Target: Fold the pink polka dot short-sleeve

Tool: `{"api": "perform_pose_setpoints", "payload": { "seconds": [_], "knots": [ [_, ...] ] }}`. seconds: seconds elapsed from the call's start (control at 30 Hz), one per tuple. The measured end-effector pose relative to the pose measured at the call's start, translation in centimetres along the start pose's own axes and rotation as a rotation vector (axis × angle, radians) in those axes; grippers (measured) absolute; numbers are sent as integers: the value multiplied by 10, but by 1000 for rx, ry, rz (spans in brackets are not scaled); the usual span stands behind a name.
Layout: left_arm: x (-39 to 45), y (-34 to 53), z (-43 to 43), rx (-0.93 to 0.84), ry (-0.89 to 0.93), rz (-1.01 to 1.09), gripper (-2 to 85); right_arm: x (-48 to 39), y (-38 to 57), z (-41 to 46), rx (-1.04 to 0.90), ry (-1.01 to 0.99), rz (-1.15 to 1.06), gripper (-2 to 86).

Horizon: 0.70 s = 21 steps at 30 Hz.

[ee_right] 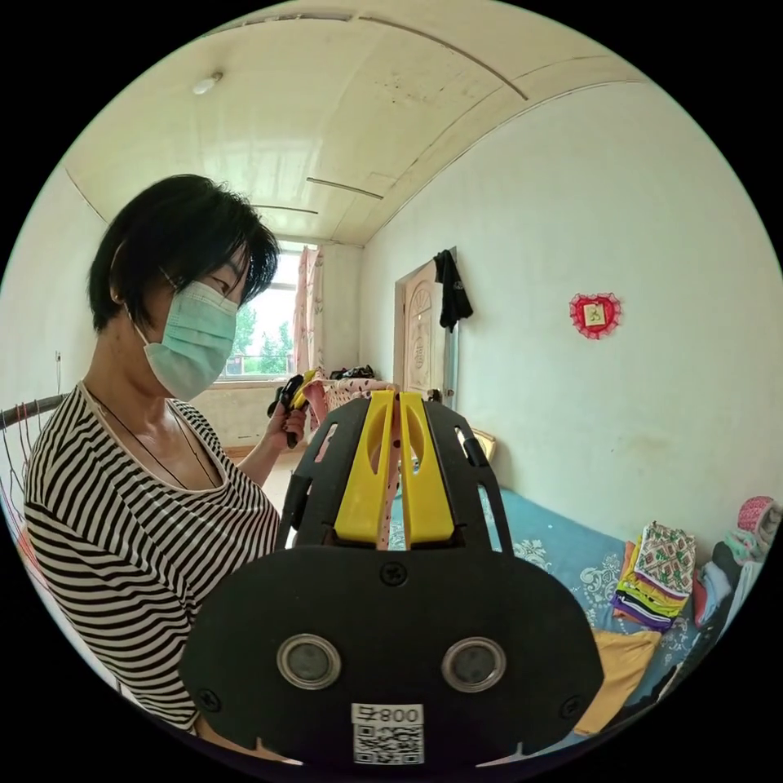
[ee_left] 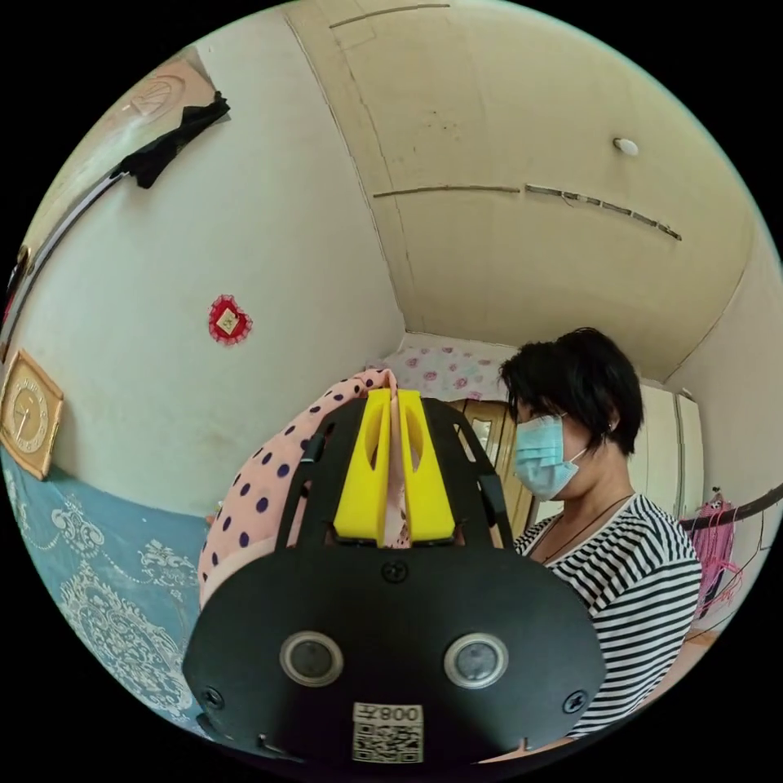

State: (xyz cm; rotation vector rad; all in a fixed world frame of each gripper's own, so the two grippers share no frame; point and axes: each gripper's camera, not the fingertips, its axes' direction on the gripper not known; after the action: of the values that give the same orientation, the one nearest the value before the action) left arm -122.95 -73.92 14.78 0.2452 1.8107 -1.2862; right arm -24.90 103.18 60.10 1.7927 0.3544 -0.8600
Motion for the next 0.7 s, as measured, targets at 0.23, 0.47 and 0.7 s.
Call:
{"api": "perform_pose_setpoints", "payload": {
  "seconds": [0.23,0.47,0.7],
  "knots": [
    [8,-20,14,-19,-128,156,15,38,11,61,-3,26,-17,6],
    [-89,-16,54,-104,-228,51,15,135,34,167,-77,58,84,7],
    [-252,16,104,-233,-463,-36,17,296,80,346,-301,135,208,8]
  ]
}}
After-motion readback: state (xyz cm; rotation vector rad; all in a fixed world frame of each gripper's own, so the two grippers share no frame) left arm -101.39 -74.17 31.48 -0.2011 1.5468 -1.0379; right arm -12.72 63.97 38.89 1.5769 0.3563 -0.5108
